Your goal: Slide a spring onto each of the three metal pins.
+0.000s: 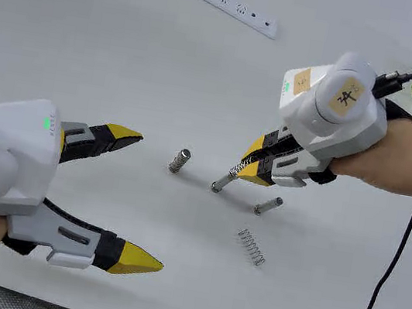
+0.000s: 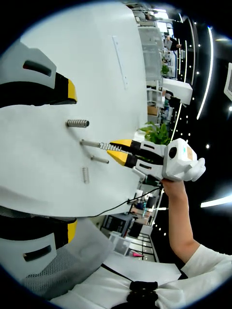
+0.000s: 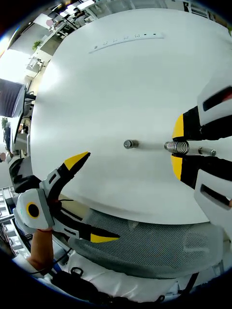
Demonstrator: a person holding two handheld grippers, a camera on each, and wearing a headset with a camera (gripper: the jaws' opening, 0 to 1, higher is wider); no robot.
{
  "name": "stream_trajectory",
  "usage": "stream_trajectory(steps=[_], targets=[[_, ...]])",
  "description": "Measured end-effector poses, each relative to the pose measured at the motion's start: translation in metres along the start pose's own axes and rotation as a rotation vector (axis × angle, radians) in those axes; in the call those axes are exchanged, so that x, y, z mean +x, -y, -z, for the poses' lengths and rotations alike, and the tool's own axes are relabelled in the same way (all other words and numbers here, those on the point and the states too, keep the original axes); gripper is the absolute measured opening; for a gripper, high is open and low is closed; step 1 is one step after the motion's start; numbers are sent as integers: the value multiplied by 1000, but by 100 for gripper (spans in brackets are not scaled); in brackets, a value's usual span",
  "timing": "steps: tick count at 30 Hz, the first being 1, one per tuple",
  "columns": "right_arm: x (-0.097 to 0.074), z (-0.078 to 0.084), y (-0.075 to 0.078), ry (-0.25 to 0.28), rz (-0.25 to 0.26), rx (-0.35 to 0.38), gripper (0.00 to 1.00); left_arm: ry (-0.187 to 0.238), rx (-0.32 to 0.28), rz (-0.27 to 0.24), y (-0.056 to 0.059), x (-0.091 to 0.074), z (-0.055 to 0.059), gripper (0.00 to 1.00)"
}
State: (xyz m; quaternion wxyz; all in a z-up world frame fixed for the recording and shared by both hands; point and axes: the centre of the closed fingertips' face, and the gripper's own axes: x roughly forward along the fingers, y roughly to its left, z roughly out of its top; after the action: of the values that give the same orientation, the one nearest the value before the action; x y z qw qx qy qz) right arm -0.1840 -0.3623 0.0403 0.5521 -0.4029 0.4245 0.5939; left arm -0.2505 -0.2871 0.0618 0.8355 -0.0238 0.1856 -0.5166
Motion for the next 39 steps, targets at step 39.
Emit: stream_trajectory(steps=[39], targets=[[23,5,-1,-24,-30,-33,7,3,-22,15,3,3,3,94]])
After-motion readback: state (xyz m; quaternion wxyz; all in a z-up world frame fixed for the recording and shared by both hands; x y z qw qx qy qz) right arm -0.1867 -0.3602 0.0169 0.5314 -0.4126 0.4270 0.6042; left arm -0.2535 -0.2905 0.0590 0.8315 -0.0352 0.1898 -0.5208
